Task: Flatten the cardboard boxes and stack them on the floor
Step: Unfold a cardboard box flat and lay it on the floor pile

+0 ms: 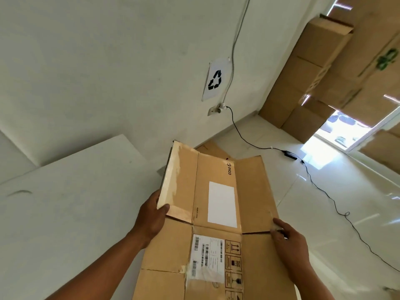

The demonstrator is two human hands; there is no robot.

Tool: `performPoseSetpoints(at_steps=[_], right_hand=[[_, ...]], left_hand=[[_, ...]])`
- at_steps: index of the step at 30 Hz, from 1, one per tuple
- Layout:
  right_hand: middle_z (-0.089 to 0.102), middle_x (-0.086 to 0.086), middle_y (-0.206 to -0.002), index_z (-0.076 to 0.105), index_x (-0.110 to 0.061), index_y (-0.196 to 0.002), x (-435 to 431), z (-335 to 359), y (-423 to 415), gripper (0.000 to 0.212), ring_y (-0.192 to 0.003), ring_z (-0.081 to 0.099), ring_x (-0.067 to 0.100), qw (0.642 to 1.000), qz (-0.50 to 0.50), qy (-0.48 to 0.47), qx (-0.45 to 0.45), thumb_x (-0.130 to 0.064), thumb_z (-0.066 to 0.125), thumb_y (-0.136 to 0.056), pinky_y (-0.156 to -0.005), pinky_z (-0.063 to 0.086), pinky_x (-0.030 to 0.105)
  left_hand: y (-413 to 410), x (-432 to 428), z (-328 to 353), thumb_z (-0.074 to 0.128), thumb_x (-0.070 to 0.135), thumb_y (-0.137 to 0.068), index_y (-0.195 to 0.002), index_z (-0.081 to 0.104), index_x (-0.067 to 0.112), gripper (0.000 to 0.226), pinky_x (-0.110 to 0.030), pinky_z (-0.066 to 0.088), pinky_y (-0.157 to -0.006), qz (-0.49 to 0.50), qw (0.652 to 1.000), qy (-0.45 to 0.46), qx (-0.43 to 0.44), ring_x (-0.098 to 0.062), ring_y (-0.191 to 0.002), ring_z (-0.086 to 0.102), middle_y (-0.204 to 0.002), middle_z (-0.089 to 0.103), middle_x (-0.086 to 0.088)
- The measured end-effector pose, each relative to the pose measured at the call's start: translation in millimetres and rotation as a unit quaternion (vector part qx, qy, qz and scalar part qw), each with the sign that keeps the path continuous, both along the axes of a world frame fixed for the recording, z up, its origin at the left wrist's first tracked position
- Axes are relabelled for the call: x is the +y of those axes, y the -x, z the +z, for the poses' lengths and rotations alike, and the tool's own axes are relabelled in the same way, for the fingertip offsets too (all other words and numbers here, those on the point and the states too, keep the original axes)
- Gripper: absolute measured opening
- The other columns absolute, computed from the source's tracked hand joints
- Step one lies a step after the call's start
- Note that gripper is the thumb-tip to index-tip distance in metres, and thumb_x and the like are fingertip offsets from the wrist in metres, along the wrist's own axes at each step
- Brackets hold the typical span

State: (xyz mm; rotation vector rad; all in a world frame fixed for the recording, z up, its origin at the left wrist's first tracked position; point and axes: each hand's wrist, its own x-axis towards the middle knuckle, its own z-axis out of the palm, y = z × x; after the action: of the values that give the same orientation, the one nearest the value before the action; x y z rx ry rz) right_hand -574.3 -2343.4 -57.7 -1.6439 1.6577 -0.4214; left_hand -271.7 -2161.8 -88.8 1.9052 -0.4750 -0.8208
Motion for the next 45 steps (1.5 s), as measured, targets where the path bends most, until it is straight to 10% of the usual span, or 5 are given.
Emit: performPoseSetpoints(at_steps=[12, 30, 38, 45], right_hand=[[0.066, 0.009, -0.118, 0.063, -0.024, -0.132, -318, -12, -17, 0.037, -0.097, 0.059, 0.022, 0.994, 0.101, -0.026, 0.036, -0.018, 0.057, -0.097, -0.080, 0.047, 0.035], [0.058, -0.005, -0.099, 0.057, -0.027, -0.137, -683, -130, -216, 0.040, -0.079, 0.059, 0.011, 0.951, 0.255, -0.105, 0.138, -0.020, 0.053, -0.098, -0.071, 0.055, 0.035], [0.061, 0.003, -0.131, 0.052, -0.032, -0.141, -788, -290, -275, 0.041, -0.094, 0.062, 0.018, 0.918, 0.328, -0.154, 0.164, -0.027, 0.051, -0.100, -0.085, 0.058, 0.043], [0.061, -0.004, -0.128, 0.052, -0.035, -0.140, -865, -489, -316, 0.042, -0.083, 0.062, 0.007, 0.915, 0.340, -0.168, 0.137, -0.019, 0.049, -0.101, -0.061, 0.051, 0.022]], left_hand=[[30, -261, -18, 0.045, 0.010, -0.099, -0.143, 0.046, 0.027, 0.047, -0.017, 0.042, -0.066, 0.099, 0.994, -0.021, 0.031, -0.006, -0.095, 0.058, -0.121, 0.060, 0.005], [-94, -568, -168, 0.051, 0.011, -0.100, -0.147, 0.042, 0.034, 0.054, -0.023, 0.046, -0.077, 0.233, 0.949, -0.127, 0.168, -0.014, -0.101, 0.056, -0.142, 0.054, -0.003], [-97, -648, -308, 0.047, 0.004, -0.097, -0.150, 0.038, 0.033, 0.061, -0.024, 0.047, -0.084, 0.336, 0.900, -0.188, 0.203, -0.022, -0.123, 0.055, -0.148, 0.049, -0.002], [-97, -719, -490, 0.048, 0.001, -0.099, -0.146, 0.043, 0.035, 0.058, -0.031, 0.047, -0.096, 0.439, 0.859, -0.157, 0.211, -0.020, -0.113, 0.059, -0.137, 0.057, 0.003]])
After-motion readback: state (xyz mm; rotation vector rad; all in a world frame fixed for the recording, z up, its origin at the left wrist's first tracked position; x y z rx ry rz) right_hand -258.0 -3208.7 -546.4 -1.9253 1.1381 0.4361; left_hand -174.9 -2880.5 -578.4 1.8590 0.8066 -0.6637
